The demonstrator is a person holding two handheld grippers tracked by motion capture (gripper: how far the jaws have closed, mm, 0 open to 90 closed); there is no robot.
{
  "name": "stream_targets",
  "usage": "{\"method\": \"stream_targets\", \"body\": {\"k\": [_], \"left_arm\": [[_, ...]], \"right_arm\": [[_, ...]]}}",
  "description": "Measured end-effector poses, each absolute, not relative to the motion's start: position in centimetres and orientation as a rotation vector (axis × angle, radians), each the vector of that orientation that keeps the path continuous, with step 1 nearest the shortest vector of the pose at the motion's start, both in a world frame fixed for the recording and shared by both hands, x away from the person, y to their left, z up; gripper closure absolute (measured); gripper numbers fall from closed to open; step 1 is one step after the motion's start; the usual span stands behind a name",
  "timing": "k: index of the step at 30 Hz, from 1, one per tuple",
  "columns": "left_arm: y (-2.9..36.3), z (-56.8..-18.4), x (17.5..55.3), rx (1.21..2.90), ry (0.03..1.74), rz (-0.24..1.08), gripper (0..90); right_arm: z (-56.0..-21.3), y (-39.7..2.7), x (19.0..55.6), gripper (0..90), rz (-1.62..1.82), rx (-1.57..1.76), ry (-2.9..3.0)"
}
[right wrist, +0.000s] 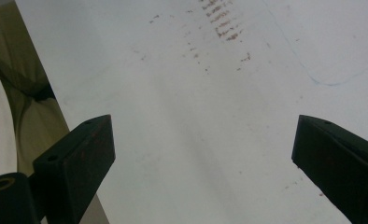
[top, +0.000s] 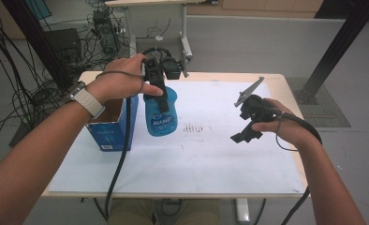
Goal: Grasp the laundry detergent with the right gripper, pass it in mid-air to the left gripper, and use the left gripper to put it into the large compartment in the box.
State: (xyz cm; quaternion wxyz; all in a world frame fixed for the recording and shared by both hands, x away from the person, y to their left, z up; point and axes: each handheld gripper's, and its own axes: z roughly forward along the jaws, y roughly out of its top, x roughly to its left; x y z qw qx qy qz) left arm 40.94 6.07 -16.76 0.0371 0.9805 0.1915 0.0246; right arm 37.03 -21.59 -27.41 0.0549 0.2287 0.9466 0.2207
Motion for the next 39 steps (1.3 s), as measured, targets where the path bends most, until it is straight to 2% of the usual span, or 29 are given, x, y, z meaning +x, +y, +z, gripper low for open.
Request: {"method": "stream_targets", "body": {"k": [11,27,31,39], "left_arm": [[5.5,-15.6,41.4,3.017,0.809,0.078,37.8],[5.4,-13.8,41.8,2.931,1.103,0.082,37.8],[5.7,-13.1,42.0,2.888,1.223,0.082,37.8],[7.0,-11.8,42.2,2.826,1.391,0.138,37.8]], "right_arm": [[-27.4,-22.2,37.0,6.9,0.553,0.663,2.876],[-27.1,-23.5,36.6,6.9,0.564,0.677,2.880],[-27.0,-23.7,36.5,6.9,0.554,0.670,2.882],[-27.1,-23.7,36.6,7.1,0.538,0.658,2.893]]}}
